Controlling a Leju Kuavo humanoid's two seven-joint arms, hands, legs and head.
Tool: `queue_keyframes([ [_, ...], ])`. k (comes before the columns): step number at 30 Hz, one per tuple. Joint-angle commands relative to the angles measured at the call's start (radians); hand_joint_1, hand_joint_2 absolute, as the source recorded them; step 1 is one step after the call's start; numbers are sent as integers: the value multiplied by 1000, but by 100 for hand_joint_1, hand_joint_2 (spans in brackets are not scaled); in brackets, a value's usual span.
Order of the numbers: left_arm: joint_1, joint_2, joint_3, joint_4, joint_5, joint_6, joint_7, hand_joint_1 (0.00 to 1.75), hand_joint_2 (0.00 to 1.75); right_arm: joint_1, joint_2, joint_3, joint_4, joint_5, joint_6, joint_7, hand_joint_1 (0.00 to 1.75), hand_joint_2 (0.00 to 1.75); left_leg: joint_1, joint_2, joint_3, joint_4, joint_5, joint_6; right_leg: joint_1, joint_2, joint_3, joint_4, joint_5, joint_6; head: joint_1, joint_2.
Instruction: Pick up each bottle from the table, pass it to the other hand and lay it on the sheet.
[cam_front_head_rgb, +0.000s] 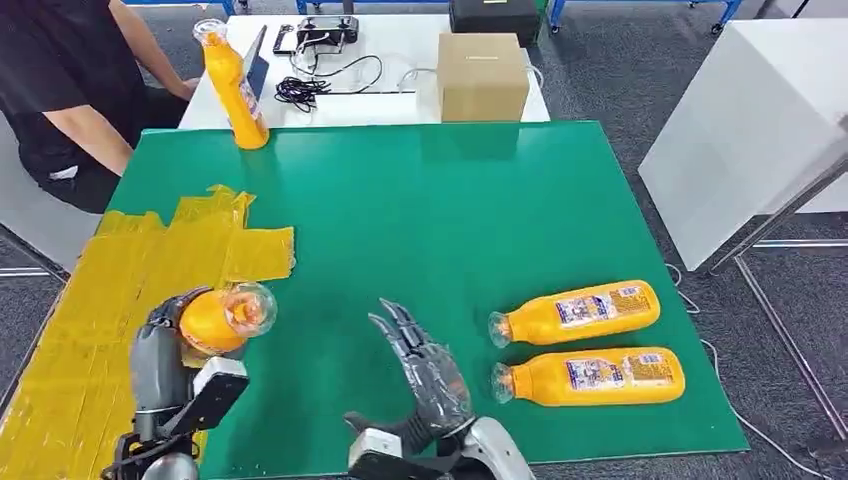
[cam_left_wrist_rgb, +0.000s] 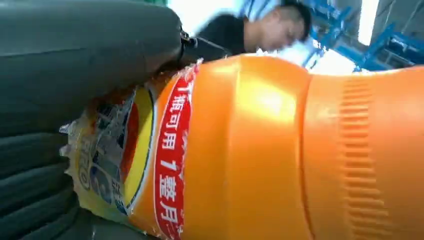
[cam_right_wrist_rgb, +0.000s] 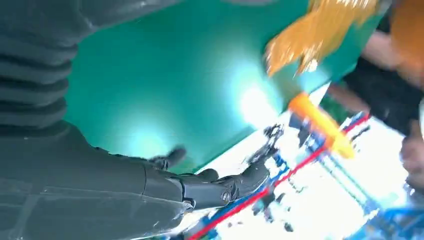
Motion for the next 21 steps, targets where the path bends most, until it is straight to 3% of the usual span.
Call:
queue_keyframes([
  [1,-16,79,107,164,-316,35,165,175,175,140,-128,-114,-264,50,-36,-8,0,0,-1,-2,4,-2,0,-1,-1,-3,4,-1,-1,0,0,0],
  [9,-51,107,93,242,-435,-55,242,175,175,155,-161,-134,-293,50,-5,-3,0,0,0,-2,4,-2,0,-1,0,-3,5,-2,-1,0,0,0],
  [10,-55,117,77,253,-452,-96,257,175,175,159,-174,-140,-301,43,8,5,0,175,0,-2,3,-1,0,-1,0,-2,3,-1,-1,0,0,0],
  [11,-54,125,68,264,-434,-118,248,0,175,167,-201,-149,-312,43,17,9,0,175,0,-1,5,-1,-1,-1,0,-2,5,-2,-1,0,0,0],
  [14,-58,125,66,288,-425,-120,251,0,175,189,-228,-173,-334,35,18,4,0,175,-1,-2,3,-1,0,0,-1,-2,3,-1,-1,0,0,0],
  [15,-58,129,58,293,-440,-125,251,0,0,194,-238,-176,-337,35,24,7,0,175,0,-2,7,-2,-1,-1,0,-3,8,-3,-2,0,0,0],
  [17,-47,136,38,300,-433,-133,232,0,0,226,-299,-196,-371,34,41,24,0,175,0,-2,5,-1,-1,0,0,-2,6,-2,-1,0,0,0],
  [21,-25,141,14,305,-345,-99,160,0,0,345,-502,-275,-433,41,72,123,0,175,-1,-5,5,-1,-1,0,-1,-5,6,-2,-2,1,0,0],
])
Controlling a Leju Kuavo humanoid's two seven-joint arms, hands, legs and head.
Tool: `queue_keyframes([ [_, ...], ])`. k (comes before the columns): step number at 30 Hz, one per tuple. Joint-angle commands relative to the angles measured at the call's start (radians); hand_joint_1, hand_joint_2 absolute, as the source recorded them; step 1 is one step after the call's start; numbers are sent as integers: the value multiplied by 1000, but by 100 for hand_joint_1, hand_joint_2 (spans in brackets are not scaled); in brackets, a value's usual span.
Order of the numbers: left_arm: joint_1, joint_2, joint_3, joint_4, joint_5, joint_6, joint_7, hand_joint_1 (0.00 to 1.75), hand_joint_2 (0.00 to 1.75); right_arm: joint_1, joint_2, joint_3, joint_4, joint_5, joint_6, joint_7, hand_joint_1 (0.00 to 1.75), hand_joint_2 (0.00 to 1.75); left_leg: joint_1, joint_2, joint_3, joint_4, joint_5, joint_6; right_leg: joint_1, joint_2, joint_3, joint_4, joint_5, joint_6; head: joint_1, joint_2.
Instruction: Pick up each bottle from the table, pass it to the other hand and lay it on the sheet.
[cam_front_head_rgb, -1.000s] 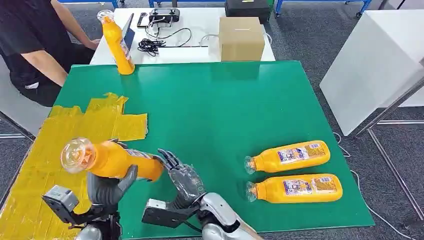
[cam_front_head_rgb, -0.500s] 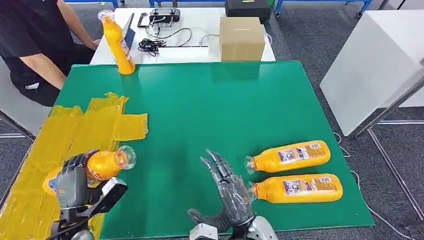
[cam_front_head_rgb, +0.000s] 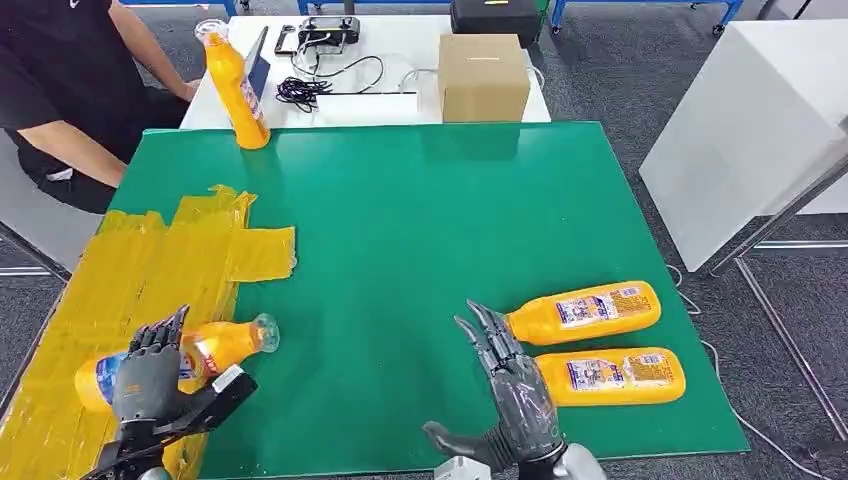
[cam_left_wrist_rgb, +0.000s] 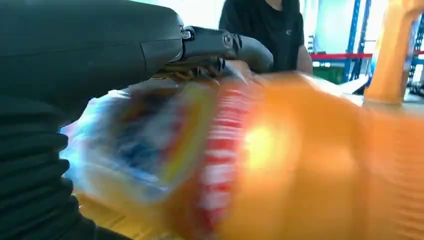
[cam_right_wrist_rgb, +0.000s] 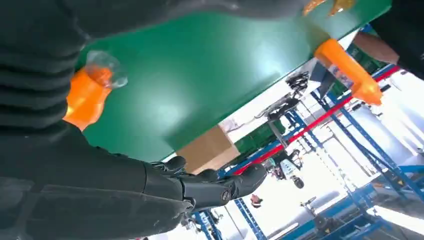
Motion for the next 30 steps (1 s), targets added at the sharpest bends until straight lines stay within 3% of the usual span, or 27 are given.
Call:
queue_keyframes([
  [1,-4,32,-71,94,133,21,-108,0,0,182,-338,-141,-121,-1,51,134,0,175,-1,-5,4,-1,-1,0,-1,-5,6,-2,-2,1,0,0],
  [8,51,-3,-58,-28,504,-21,-314,0,0,365,-529,-313,-198,-33,65,294,0,175,-4,-2,1,1,-3,2,-3,-2,3,0,-3,1,0,0],
  [11,95,-81,33,-160,852,-141,-508,0,0,541,-631,-434,-295,-37,64,390,0,175,-4,-2,-1,3,-4,2,-3,-3,0,2,-3,1,0,0],
  [14,136,-143,85,-284,922,-207,-556,0,0,701,-678,-595,-350,-41,59,468,0,175,-4,-4,-2,4,-4,3,-3,-4,0,3,-4,1,0,0],
  [17,144,-157,81,-311,910,-227,-563,0,0,700,-656,-661,-329,-72,102,438,0,175,-3,0,0,3,-5,2,-2,0,1,1,-3,1,0,0],
  [22,136,-155,77,-293,909,-230,-568,0,0,666,-627,-662,-311,-70,131,424,0,175,-3,1,1,0,-4,2,-2,0,1,-1,-1,1,0,0],
  [28,117,-150,19,-286,915,-251,-564,0,0,462,-478,-748,-122,-40,335,295,0,175,-1,1,6,-3,-4,1,0,0,-3,-5,-1,2,0,0],
  [30,110,-147,10,-282,915,-249,-563,0,0,431,-463,-752,-90,-33,355,274,0,175,0,2,6,-2,-5,1,1,0,-3,-5,-2,2,0,0],
])
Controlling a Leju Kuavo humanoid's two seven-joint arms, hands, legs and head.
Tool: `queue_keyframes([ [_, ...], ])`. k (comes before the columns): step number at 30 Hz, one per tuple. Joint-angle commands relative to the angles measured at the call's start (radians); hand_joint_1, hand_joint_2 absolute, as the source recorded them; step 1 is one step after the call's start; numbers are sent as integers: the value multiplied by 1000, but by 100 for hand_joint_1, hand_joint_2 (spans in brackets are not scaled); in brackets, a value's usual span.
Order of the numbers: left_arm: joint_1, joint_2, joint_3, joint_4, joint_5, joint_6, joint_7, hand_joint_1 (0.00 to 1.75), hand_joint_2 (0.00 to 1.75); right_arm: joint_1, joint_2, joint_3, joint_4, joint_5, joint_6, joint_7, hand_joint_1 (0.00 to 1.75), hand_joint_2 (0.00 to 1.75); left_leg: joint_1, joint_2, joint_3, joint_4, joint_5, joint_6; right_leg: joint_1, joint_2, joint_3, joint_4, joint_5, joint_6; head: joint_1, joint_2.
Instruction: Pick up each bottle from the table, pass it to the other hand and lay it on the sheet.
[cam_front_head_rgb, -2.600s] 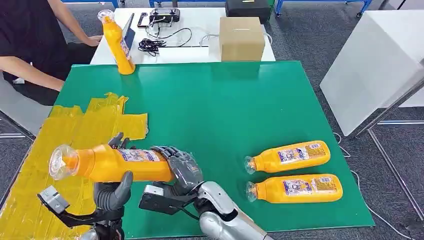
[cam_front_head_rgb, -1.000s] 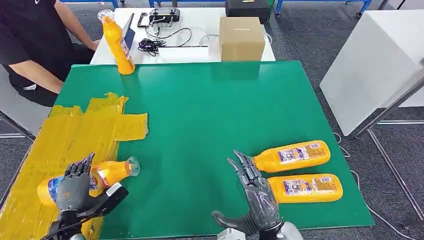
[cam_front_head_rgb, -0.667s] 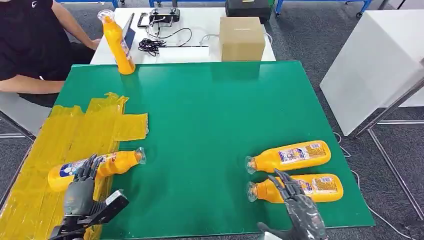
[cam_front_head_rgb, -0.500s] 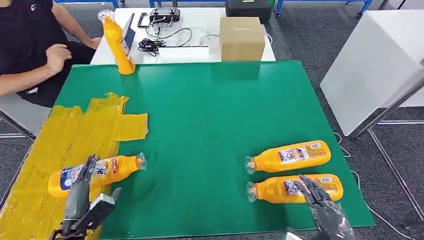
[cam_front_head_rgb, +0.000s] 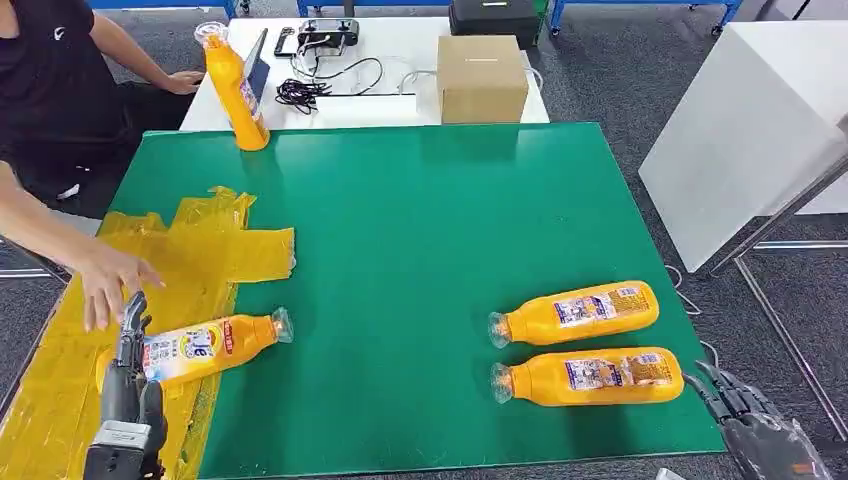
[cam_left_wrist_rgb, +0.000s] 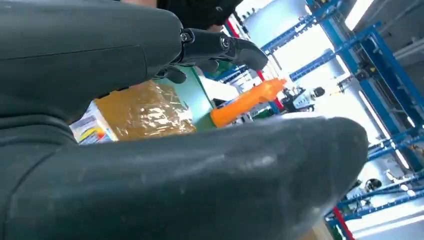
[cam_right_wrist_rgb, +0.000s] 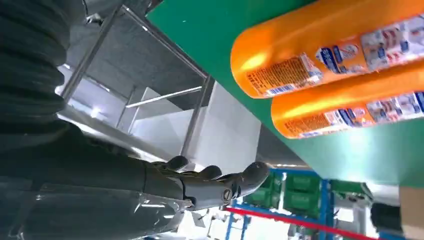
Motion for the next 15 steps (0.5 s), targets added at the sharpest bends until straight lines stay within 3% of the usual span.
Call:
queue_keyframes([
  [1,-34,-12,-41,17,8,-9,8,0,0,-195,172,-101,211,31,144,-106,0,175,1,0,2,-2,0,0,1,-1,3,-3,1,0,0,0],
  [7,-55,6,-77,25,21,-6,11,0,0,-330,199,-57,351,71,252,-161,0,175,1,1,5,-3,0,-1,1,0,14,-6,1,0,0,0],
  [15,-55,7,-78,25,22,-5,12,0,0,-333,199,-55,354,72,254,-162,0,175,1,0,4,-2,0,-1,1,0,15,-3,0,0,0,0],
])
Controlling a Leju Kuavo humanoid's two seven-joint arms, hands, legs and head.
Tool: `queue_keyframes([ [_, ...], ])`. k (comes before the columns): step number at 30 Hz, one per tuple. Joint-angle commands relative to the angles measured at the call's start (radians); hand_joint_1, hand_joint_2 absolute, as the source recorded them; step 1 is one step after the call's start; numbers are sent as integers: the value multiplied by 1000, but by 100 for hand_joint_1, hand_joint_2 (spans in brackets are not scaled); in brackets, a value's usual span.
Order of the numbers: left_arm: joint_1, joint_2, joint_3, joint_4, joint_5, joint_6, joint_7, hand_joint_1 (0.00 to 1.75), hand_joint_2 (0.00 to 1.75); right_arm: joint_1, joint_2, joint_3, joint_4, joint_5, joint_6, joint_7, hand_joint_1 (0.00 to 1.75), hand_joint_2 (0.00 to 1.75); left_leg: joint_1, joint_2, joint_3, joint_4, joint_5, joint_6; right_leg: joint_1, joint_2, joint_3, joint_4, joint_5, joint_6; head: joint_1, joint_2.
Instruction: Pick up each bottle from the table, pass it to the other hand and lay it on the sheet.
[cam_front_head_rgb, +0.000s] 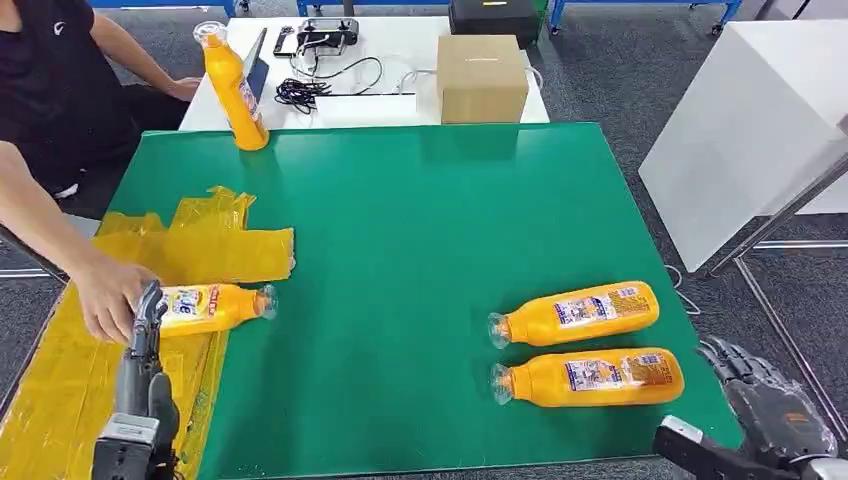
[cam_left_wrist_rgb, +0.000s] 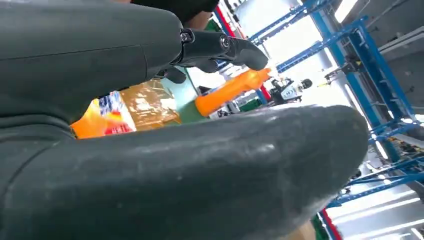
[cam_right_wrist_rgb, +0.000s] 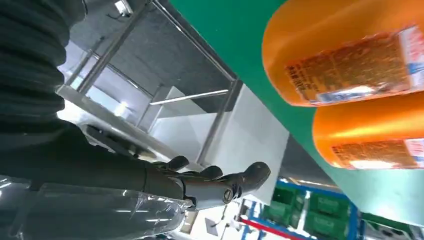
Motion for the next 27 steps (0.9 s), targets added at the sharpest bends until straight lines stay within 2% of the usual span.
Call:
queue_keyframes([
  [1,-26,12,-25,26,2,-1,4,0,0,-62,59,24,105,0,11,-8,0,175,1,-1,5,-3,-1,-1,1,-1,6,-4,0,0,0,0],
  [10,-28,20,-32,28,13,3,2,0,0,-73,49,51,124,1,37,-10,0,175,1,-1,3,-2,-1,-1,1,-1,5,-3,0,0,0,0],
  [27,-55,18,-55,42,36,-16,8,0,0,-341,81,283,268,51,30,-48,0,175,2,3,5,-3,0,-2,1,2,6,-4,1,0,0,0],
])
